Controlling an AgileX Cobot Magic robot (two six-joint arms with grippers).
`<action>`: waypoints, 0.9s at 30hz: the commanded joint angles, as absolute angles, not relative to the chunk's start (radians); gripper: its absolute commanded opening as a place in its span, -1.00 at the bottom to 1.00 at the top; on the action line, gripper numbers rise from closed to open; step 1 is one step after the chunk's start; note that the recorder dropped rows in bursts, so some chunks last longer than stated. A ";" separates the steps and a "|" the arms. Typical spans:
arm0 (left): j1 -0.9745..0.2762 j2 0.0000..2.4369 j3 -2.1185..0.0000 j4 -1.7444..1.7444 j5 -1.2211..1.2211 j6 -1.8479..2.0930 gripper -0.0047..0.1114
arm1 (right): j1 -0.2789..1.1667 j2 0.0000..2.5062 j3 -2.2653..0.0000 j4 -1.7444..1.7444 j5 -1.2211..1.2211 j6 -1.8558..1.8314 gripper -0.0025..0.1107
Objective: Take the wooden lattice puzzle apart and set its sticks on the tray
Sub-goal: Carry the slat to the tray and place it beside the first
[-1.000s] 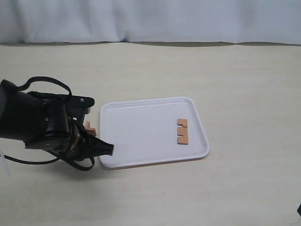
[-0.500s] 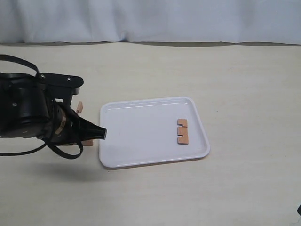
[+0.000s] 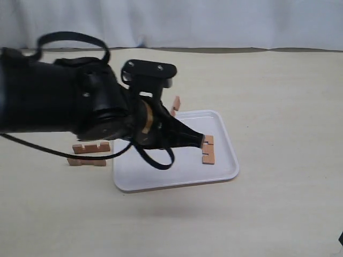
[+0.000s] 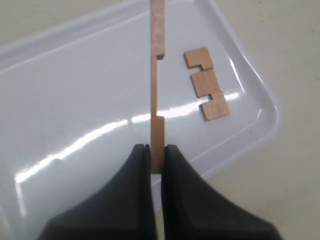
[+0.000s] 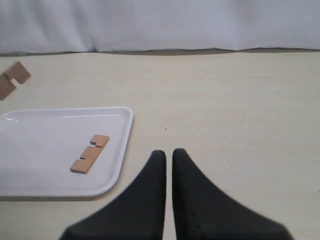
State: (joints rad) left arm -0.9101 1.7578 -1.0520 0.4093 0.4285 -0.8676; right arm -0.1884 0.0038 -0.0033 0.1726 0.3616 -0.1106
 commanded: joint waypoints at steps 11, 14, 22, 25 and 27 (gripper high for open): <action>-0.919 1.980 -1.203 0.227 0.405 -0.707 -0.51 | -0.196 0.000 0.000 0.176 0.364 -0.112 -0.88; -0.919 1.980 -1.203 0.227 0.423 -0.666 -0.10 | -0.196 0.000 0.000 0.176 0.364 -0.112 -0.88; -0.917 1.862 -1.234 0.354 0.707 -0.563 0.08 | -0.196 0.000 0.000 0.176 0.364 -0.112 -0.88; -0.892 1.791 -1.234 0.355 0.833 -0.443 0.08 | -0.196 0.000 0.000 0.176 0.364 -0.112 -0.88; -0.875 1.759 -1.230 0.355 0.890 -0.368 0.08 | -0.196 0.000 0.000 0.176 0.364 -0.112 -0.88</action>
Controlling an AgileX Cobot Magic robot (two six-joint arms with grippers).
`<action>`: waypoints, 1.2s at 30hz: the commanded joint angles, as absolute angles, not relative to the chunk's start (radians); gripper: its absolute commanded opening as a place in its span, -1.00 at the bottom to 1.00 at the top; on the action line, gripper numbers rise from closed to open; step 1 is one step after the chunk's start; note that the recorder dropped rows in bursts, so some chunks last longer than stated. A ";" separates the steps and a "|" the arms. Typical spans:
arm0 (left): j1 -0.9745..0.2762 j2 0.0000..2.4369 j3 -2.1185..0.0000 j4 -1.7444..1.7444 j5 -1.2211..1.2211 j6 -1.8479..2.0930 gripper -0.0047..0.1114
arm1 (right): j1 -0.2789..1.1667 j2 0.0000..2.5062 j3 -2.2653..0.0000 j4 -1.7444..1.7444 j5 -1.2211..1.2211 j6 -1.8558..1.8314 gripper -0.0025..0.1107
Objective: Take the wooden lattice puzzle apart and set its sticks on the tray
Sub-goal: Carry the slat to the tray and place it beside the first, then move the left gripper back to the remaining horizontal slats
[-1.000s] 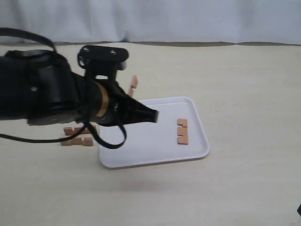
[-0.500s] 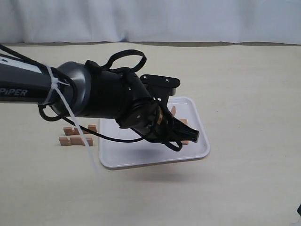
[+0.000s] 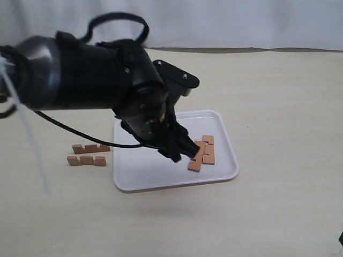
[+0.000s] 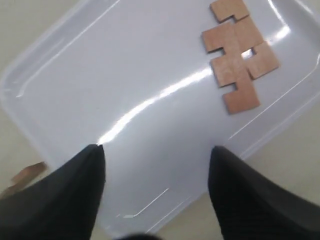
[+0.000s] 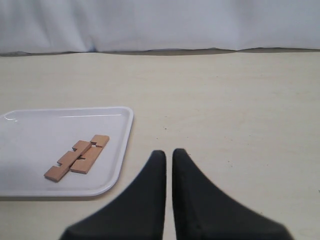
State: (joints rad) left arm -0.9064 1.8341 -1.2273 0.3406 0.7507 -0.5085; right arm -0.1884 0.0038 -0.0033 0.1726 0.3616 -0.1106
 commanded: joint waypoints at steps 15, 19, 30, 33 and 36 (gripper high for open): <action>-0.716 1.727 -1.061 0.164 0.865 0.020 -0.05 | -0.196 0.000 0.000 0.176 0.364 -0.112 -0.88; -0.660 1.727 -1.030 0.083 0.801 0.134 -0.11 | -0.196 0.000 0.000 0.176 0.364 -0.112 -0.88; -0.588 1.737 -0.977 0.093 0.680 0.176 -0.11 | -0.196 0.000 0.000 0.176 0.364 -0.112 -0.88; -0.588 1.763 -0.977 0.093 0.670 0.176 -0.11 | -0.196 0.000 0.000 0.176 0.364 -0.112 -0.88; -0.588 1.790 -0.977 0.093 0.670 0.178 -0.11 | -0.196 0.000 0.000 0.176 0.364 -0.112 -0.88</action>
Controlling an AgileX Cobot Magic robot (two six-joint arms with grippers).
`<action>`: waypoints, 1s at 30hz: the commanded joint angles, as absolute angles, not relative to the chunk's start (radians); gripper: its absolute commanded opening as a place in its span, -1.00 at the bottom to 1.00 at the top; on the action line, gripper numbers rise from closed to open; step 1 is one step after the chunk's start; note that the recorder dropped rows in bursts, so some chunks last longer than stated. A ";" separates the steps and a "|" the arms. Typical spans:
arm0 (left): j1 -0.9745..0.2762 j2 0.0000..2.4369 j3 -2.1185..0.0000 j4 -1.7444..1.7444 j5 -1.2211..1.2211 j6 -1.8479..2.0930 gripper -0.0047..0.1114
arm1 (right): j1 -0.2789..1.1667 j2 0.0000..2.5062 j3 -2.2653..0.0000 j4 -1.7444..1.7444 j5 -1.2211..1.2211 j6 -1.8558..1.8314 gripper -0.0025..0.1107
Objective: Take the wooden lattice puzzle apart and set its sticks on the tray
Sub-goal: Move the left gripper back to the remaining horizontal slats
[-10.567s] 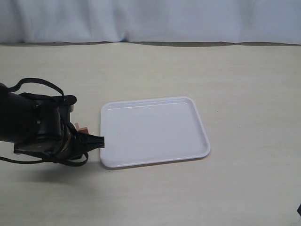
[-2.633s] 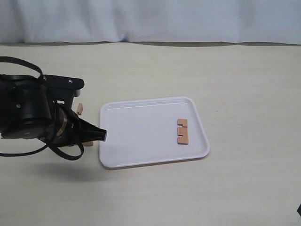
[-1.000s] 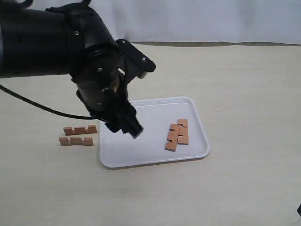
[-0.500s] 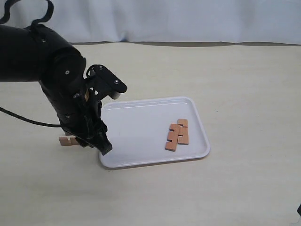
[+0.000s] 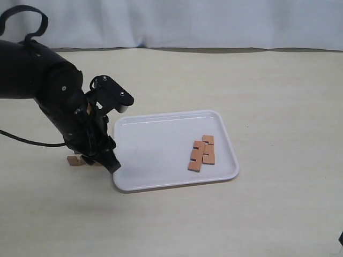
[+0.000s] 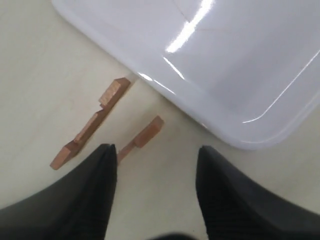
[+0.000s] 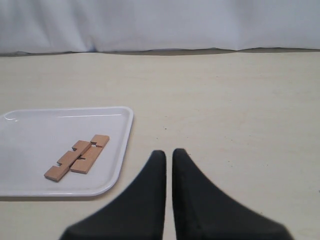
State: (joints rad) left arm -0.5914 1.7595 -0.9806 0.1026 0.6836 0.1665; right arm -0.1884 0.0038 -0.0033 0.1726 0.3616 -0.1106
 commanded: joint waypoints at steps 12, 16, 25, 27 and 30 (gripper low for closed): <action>-0.588 1.848 -0.977 0.093 0.656 0.178 -0.11 | -0.196 0.000 0.000 0.176 0.364 -0.112 -0.88; -0.588 1.858 -0.977 0.093 0.640 0.178 -0.11 | -0.196 0.000 0.000 0.176 0.364 -0.112 -0.88; -0.588 1.858 -0.977 0.096 0.606 0.178 -0.11 | -0.196 0.000 0.000 0.176 0.364 -0.112 -0.88; -0.588 1.858 -0.977 0.103 0.607 0.178 -0.11 | -0.196 0.000 0.000 0.176 0.364 -0.112 -0.88; -0.588 1.858 -0.977 0.117 0.607 0.178 -0.11 | -0.196 0.000 0.000 0.176 0.364 -0.112 -0.88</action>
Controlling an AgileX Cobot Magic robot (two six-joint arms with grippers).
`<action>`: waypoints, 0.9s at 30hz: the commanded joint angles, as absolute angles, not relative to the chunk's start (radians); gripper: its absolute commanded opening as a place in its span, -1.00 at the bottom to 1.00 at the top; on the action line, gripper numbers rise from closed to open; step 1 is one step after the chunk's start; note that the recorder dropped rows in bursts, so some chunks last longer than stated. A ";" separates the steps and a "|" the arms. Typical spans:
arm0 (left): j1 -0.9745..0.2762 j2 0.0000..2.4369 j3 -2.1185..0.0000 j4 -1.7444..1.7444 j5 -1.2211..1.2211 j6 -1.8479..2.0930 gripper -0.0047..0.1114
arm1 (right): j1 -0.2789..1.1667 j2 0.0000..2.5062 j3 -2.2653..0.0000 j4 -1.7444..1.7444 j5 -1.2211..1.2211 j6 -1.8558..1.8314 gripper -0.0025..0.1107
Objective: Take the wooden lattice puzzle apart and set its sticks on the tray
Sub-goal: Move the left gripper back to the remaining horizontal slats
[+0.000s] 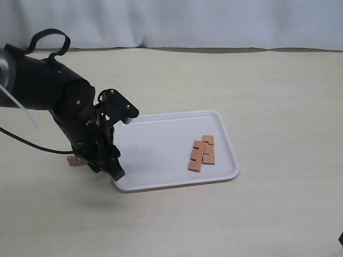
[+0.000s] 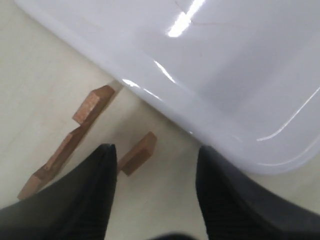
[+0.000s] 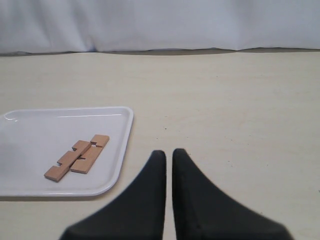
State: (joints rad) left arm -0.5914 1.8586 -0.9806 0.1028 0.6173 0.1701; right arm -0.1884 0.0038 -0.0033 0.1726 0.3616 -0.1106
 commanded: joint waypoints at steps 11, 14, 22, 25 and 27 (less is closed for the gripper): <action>-0.588 1.858 -0.977 0.119 0.562 0.180 -0.11 | -0.196 0.000 0.000 0.176 0.364 -0.112 -0.88; -0.588 1.858 -0.977 0.119 0.562 0.182 -0.11 | -0.196 0.000 0.000 0.176 0.364 -0.112 -0.88; -0.588 1.858 -0.977 0.124 0.562 0.186 -0.11 | -0.196 0.000 0.000 0.176 0.364 -0.112 -0.88; -0.588 1.858 -0.977 0.124 0.562 0.186 -0.11 | -0.196 0.000 0.000 0.176 0.364 -0.112 -0.88; -0.588 1.858 -0.977 0.124 0.562 0.186 -0.11 | -0.196 0.000 0.000 0.176 0.364 -0.112 -0.88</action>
State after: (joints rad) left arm -0.5914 1.8586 -0.9806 0.1220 0.5732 0.1842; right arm -0.1884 0.0038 -0.0033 0.1726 0.3616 -0.1106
